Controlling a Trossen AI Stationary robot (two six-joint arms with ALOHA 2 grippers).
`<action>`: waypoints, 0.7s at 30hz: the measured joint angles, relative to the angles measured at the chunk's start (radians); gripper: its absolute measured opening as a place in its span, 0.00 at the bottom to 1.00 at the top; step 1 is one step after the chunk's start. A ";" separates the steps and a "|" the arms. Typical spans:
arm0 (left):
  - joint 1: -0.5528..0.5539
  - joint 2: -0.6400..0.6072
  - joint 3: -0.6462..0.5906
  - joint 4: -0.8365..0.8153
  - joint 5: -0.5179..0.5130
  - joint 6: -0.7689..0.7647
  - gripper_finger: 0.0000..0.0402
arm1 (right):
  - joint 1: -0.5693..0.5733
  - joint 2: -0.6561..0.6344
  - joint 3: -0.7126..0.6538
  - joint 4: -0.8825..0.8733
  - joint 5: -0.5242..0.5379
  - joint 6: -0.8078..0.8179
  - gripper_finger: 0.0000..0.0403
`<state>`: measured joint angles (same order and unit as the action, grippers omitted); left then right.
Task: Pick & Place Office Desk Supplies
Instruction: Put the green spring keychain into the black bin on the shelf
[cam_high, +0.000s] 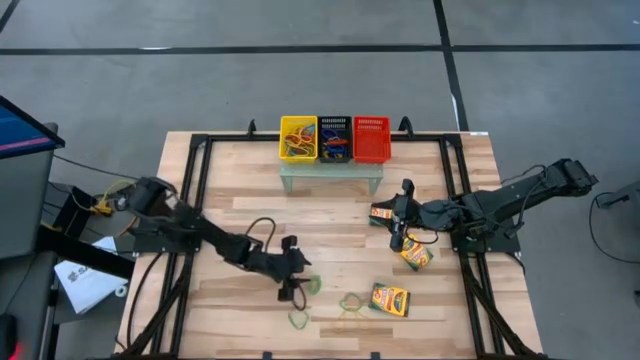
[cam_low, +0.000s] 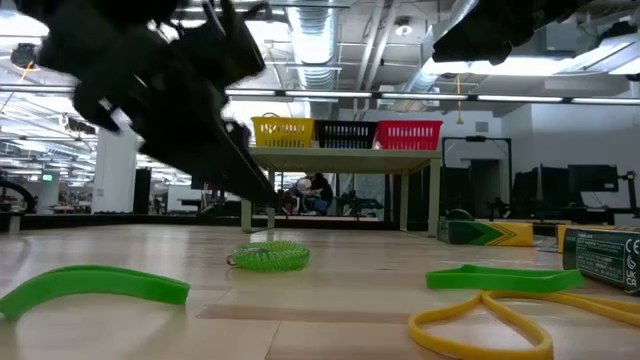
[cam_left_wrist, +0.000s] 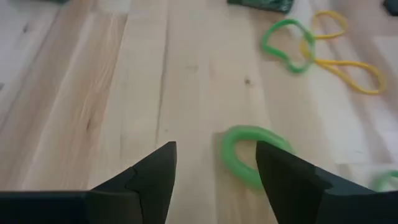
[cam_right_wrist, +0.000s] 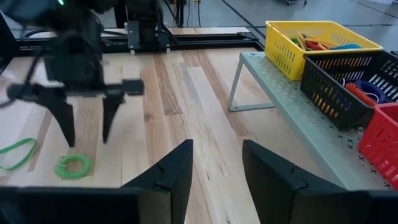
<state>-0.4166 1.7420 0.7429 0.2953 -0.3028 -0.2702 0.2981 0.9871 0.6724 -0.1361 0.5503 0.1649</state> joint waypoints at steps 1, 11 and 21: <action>0.008 0.017 0.000 0.018 0.016 -0.001 0.53 | 0.000 0.000 0.000 -0.001 0.000 0.001 0.34; 0.025 0.160 0.006 0.150 0.067 -0.043 0.53 | 0.000 0.000 0.000 -0.023 0.000 0.002 0.34; 0.025 0.173 0.008 0.083 0.025 -0.132 0.34 | 0.000 0.000 0.000 -0.022 0.000 0.003 0.34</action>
<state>-0.3914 1.9148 0.7513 0.3783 -0.2779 -0.4022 0.2982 0.9871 0.6724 -0.1585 0.5503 0.1684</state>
